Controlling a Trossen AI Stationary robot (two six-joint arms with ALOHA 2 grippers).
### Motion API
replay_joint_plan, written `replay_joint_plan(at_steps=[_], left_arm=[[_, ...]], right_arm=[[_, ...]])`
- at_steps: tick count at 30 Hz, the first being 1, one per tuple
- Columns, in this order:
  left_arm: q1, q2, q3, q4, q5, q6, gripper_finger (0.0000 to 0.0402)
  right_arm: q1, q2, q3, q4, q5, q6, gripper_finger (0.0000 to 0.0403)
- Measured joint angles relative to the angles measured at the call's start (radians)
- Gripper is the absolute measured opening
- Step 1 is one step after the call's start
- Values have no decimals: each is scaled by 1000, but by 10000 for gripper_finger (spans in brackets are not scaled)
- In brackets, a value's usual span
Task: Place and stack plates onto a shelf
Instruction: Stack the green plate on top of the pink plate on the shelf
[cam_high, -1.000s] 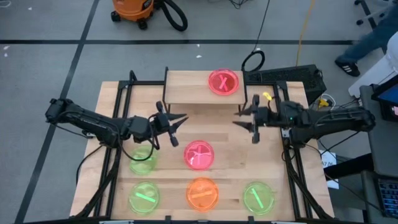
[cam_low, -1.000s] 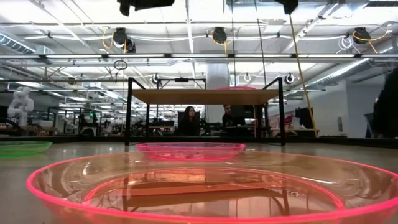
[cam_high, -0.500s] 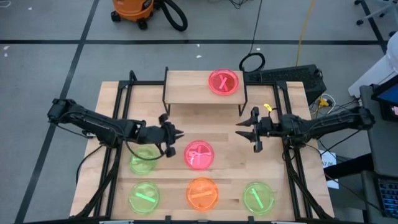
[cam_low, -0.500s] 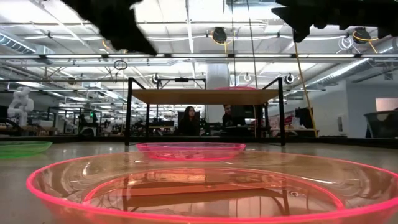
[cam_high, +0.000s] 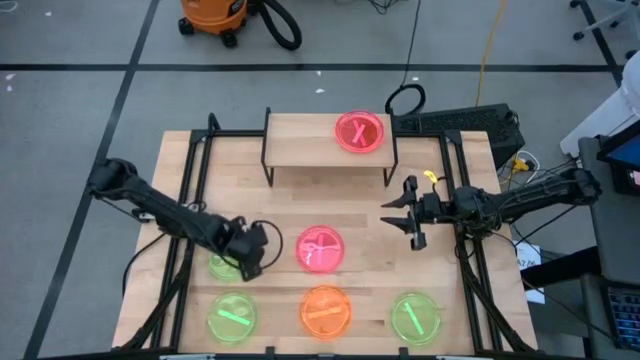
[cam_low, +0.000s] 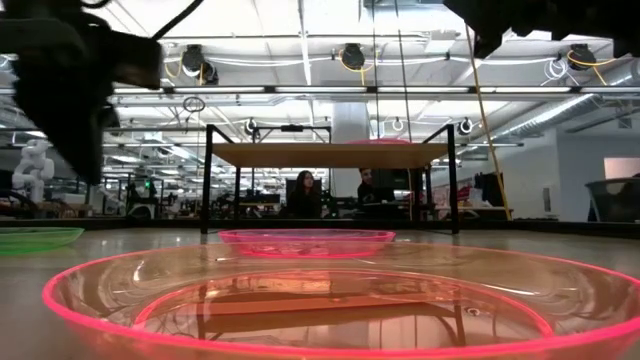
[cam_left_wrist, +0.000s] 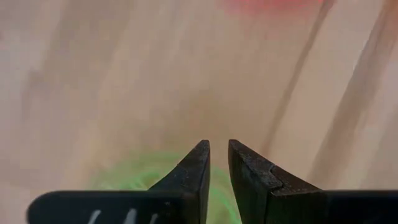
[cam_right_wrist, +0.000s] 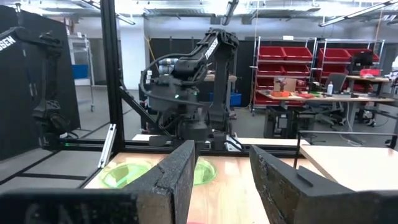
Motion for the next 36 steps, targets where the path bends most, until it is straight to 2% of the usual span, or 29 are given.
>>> replay_joint_plan(at_steps=[8,11,14,17,23,31,36], left_arm=[[-202,62,0,1,11,-395,65],[-242,107,5,-9,18,-480,65],[-263,188,64,-61,36,-488,65],[-270,276,182,-163,35,-452,65],[-270,421,394,-398,-15,-395,65],[-268,545,422,-406,-14,-344,65],[-270,558,422,-394,-21,-264,65]], right_arm=[[28,0,0,-1,74,-47,137],[35,0,0,-1,75,-48,137],[43,0,0,-1,75,-48,137],[51,0,0,-1,76,-46,137],[82,0,0,-1,125,-46,137],[104,0,0,-1,130,-46,137],[123,0,0,-1,157,-43,137]])
